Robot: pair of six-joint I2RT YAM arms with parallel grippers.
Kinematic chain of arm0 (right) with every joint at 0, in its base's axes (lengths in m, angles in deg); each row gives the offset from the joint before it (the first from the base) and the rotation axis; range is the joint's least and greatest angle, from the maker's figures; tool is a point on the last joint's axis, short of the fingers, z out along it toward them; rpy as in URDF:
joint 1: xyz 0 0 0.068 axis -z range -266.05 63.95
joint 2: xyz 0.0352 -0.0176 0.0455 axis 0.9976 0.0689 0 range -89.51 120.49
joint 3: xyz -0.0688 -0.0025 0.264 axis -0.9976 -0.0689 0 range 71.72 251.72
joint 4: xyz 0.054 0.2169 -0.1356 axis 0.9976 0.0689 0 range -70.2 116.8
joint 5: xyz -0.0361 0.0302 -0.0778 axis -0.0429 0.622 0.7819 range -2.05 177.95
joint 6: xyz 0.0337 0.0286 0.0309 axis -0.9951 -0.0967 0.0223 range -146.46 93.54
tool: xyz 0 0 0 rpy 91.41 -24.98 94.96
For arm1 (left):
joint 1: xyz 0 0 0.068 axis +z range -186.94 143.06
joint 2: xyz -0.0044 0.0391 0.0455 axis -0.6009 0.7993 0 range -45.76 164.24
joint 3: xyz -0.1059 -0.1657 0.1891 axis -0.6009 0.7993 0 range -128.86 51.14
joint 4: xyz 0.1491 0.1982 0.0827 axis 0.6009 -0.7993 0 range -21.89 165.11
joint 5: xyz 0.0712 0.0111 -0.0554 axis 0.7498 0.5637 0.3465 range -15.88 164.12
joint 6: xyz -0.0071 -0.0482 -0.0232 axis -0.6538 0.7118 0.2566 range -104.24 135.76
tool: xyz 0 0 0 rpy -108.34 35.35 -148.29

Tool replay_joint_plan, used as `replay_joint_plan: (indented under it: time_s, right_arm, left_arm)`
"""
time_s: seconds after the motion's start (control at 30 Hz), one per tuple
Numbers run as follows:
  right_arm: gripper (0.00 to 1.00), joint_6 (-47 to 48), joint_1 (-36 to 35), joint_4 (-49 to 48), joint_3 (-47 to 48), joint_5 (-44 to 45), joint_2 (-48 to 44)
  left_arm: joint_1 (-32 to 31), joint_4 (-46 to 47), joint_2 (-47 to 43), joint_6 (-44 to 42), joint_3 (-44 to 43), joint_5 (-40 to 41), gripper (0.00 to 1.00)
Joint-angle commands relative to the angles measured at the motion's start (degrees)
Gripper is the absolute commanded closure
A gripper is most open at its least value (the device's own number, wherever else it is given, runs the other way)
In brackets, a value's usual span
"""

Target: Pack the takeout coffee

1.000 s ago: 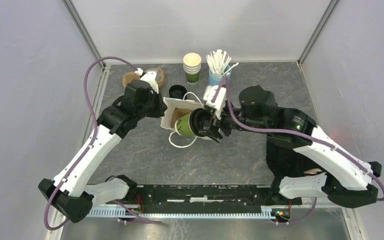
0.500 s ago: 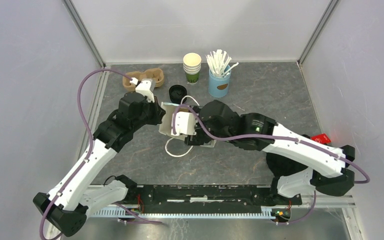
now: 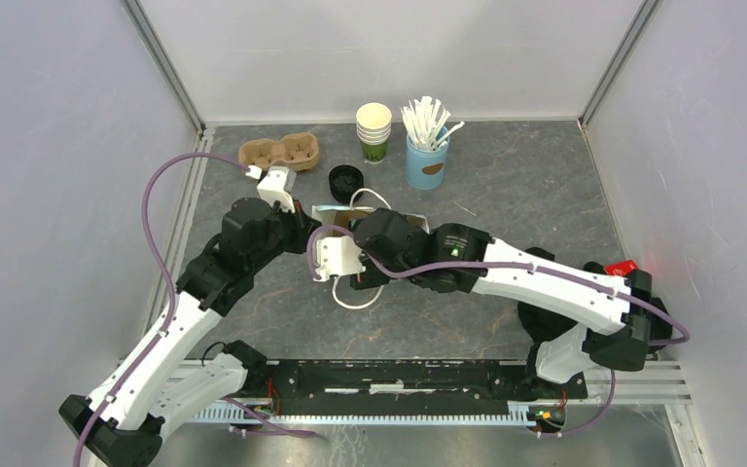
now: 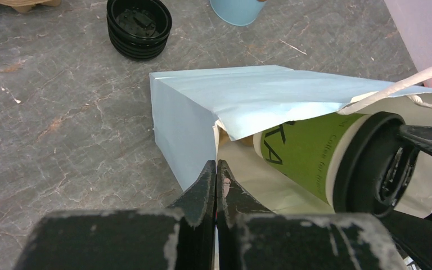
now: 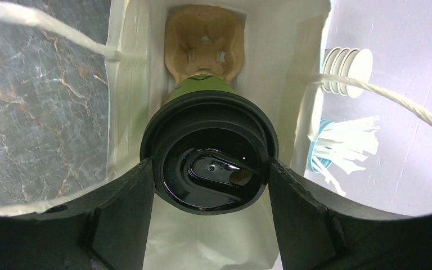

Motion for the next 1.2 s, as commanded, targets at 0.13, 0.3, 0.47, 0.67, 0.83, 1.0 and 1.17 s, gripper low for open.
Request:
replay_joint_plan:
  time_s: [0.13,0.3,0.47,0.67,0.83,1.0,1.17]
  right_arm:
    - [0.77,-0.3,-0.4,-2.4,-3.0,6.4,-0.7]
    - [0.77,0.3,-0.4,-7.3,-9.2,5.9,-3.1]
    - [0.78,1.2,-0.5,-6.8,-6.0,5.8,-0.3]
    - [0.79,2.5,-0.5,-6.6,-3.2,6.7,2.3]
    - [0.81,3.3,-0.5,-6.5,-3.4,4.9,3.6]
    - [0.81,4.0,-0.5,-4.3,-2.9,3.1,4.8]
    - [0.80,4.2,-0.5,-1.9,-2.2,3.3,4.7]
  left_arm:
    - [-0.1,4.3,-1.9,-0.7,0.5,-4.7,0.98]
    - [-0.1,4.0,-5.3,-1.8,2.5,-8.7,0.98]
    - [-0.1,2.3,-7.4,-3.6,3.7,-11.7,0.98]
    - [-0.1,1.0,-9.4,-1.8,7.1,-12.3,0.98]
    - [-0.1,-1.8,-13.0,2.5,9.5,-10.6,0.98]
    - [-0.1,-2.5,-14.7,5.4,10.5,-11.4,0.98]
    - [-0.1,-2.5,-15.7,6.7,11.6,-11.4,0.98]
